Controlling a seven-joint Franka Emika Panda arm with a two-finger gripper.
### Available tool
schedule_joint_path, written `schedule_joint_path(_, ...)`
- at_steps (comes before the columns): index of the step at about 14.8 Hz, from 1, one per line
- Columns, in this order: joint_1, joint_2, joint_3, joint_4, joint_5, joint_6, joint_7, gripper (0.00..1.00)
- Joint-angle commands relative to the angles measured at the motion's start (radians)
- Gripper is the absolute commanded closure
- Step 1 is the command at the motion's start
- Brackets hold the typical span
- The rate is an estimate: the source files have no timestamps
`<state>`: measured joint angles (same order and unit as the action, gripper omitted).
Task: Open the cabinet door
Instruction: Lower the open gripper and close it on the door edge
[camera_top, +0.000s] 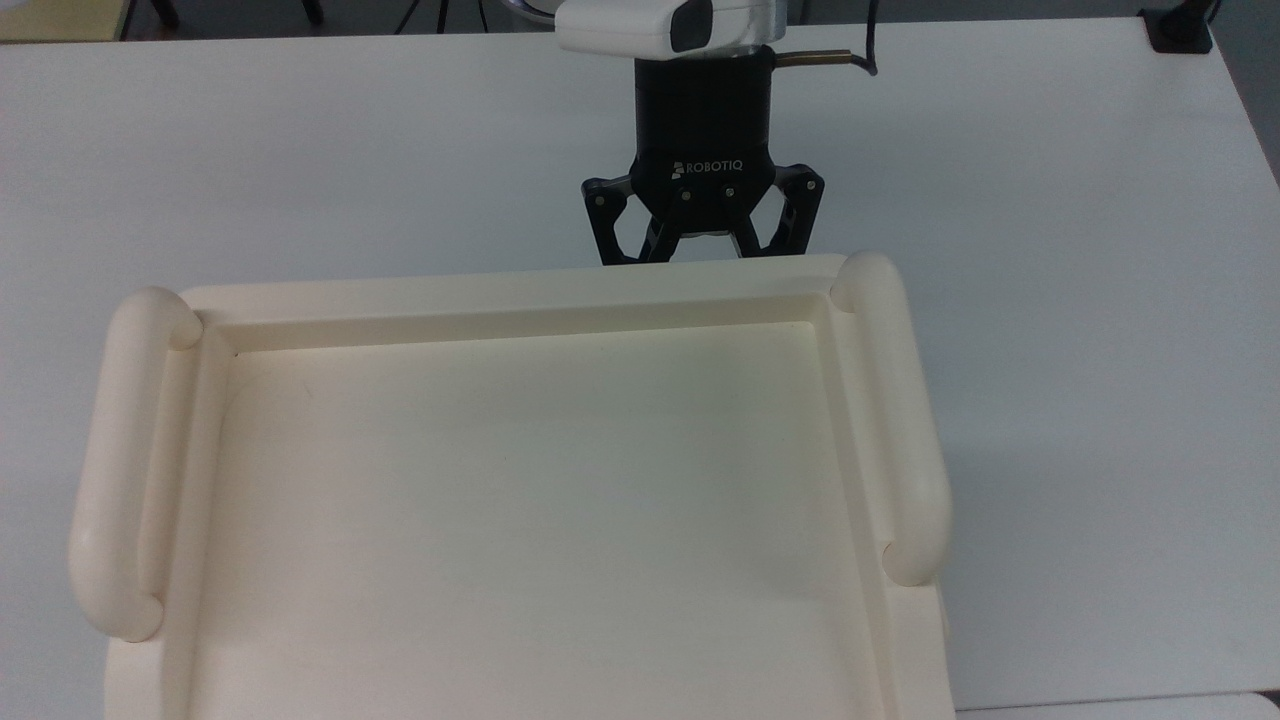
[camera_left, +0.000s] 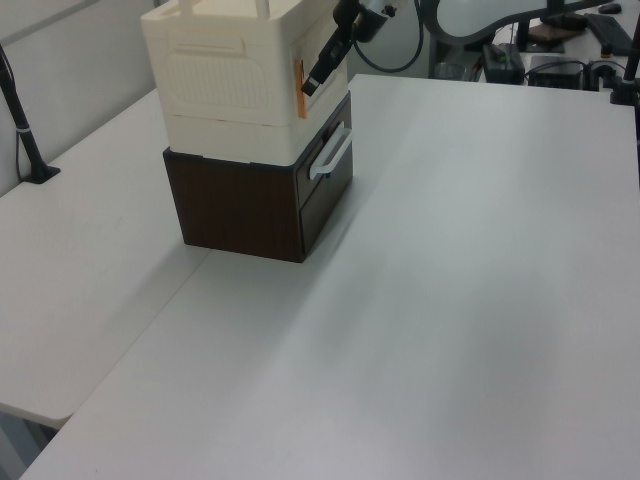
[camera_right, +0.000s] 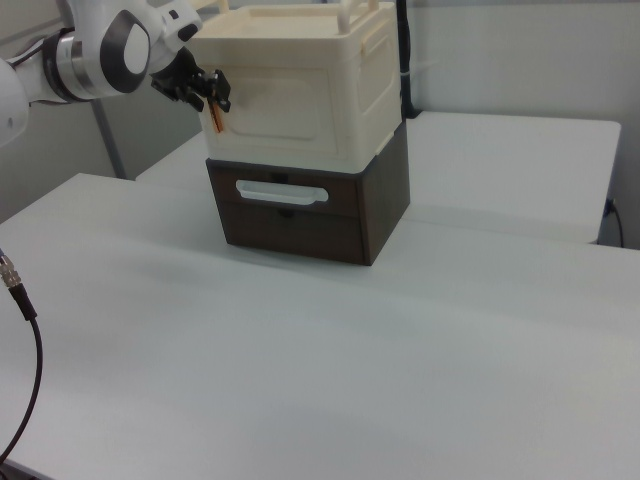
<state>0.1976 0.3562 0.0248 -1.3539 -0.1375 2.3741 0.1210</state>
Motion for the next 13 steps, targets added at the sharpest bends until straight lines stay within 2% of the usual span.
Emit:
schedule_joint_path(1, 0.022, 0.015, -0.009, 0.019, -0.024, 0.046, 0.057, 0.39)
schedule_joint_path(3, 0.022, 0.017, -0.009, 0.016, -0.024, 0.065, 0.057, 0.40)
schedule_joint_path(7, 0.019, 0.021, -0.011, 0.019, -0.025, 0.068, 0.057, 0.50)
schedule_joint_path(13, 0.019, 0.023, -0.009, 0.013, -0.042, 0.068, 0.055, 0.89)
